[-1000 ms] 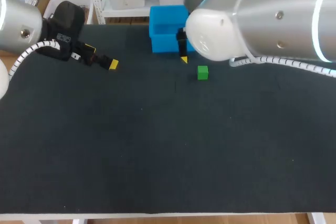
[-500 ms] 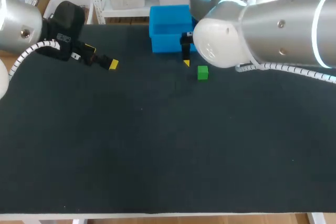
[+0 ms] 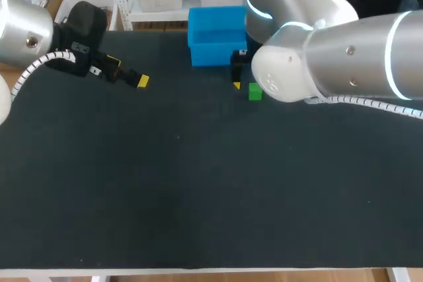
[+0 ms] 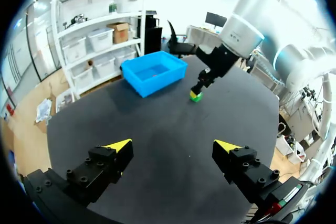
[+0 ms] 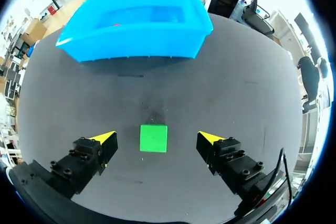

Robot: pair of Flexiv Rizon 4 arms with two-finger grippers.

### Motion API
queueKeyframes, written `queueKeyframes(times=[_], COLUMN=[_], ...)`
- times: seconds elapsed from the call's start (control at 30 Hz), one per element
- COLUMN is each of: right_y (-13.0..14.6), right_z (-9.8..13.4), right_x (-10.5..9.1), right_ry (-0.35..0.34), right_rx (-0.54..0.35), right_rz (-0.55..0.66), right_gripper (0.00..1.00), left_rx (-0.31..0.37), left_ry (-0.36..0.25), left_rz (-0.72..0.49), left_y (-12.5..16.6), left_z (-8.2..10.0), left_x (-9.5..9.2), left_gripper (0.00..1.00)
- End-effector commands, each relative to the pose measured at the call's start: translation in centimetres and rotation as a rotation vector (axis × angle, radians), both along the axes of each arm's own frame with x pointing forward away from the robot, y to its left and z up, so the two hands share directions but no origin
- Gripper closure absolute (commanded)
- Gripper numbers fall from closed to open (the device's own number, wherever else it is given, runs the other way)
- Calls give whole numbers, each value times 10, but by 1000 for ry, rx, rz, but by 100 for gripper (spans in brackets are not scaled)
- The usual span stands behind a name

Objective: Use the left arm to pick the red cube and place it into the blue plastic box first, then use the right arm to grasp the green cube and put it into the same blue plastic box after the first action is fully finished.

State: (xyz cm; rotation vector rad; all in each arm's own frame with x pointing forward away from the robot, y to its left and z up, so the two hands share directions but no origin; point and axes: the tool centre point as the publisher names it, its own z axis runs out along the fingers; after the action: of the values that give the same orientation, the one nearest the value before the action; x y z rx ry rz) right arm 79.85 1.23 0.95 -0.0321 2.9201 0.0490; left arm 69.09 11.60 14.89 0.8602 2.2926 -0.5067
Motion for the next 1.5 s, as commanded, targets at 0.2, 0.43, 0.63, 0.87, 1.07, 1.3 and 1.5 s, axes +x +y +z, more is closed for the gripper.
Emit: queueKeyframes(times=[0.2, 0.43, 0.63, 0.87, 1.07, 1.3, 1.5], right_y=[6, 6, 2, 1, 1, -1, -7], right_z=[-16, -20, -25, -28, -23, 20, 73], right_x=[14, 16, 13, 9, 5, 3, 0], right_ry=[28, 43, 52, 63, 59, -14, -85], right_rx=[4, 2, 13, 12, 8, -7, -4], right_rz=[-3, -3, -8, -8, -2, 8, 14], right_gripper=[0, 0, 100, 100, 100, 100, 100], left_rx=[-3, -3, -3, -3, -3, -3, -3], left_ry=[0, 0, 0, 0, 0, 0, 0], left_rz=[-3, -3, -3, -3, -3, -3, -3], left_y=[0, 0, 0, 0, 0, 0, 0], left_z=[-1, -1, -1, -1, -1, -1, -1], left_x=[1, 1, 1, 1, 1, 1, 1], left_gripper=[0, 0, 0, 0, 0, 0, 0])
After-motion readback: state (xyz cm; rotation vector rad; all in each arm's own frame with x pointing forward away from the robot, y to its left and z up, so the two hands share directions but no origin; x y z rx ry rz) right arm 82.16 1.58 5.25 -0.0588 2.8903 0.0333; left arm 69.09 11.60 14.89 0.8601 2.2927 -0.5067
